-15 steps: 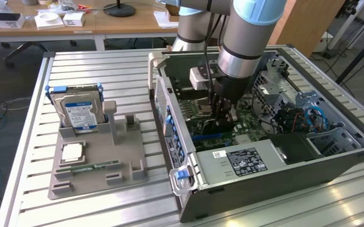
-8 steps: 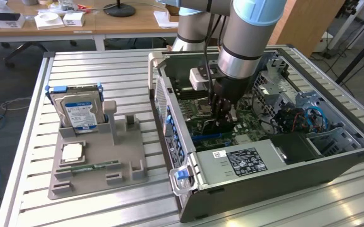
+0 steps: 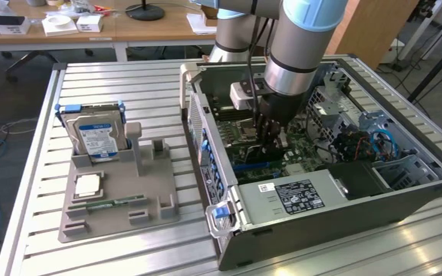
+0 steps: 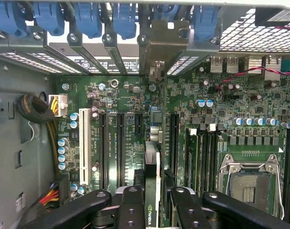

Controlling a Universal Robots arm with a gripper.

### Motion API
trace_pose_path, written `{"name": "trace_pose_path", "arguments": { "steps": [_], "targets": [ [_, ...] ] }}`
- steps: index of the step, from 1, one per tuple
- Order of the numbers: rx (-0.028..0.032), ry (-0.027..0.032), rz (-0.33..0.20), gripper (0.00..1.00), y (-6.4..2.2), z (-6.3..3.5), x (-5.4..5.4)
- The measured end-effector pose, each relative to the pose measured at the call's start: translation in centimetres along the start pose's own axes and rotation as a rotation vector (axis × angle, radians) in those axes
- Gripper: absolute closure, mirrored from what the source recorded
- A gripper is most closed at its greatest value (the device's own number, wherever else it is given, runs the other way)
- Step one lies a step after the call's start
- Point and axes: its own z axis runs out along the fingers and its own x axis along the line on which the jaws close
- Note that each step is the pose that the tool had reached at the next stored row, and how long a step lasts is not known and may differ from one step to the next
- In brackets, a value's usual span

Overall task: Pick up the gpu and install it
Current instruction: 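Insert the gpu into the slot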

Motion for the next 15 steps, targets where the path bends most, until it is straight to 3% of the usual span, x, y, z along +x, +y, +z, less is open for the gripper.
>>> {"name": "trace_pose_path", "arguments": {
  "steps": [15],
  "targets": [
    [-0.0001, 0.0001, 0.000, 0.74, 0.00, 0.09, -0.11]
  ]
}}
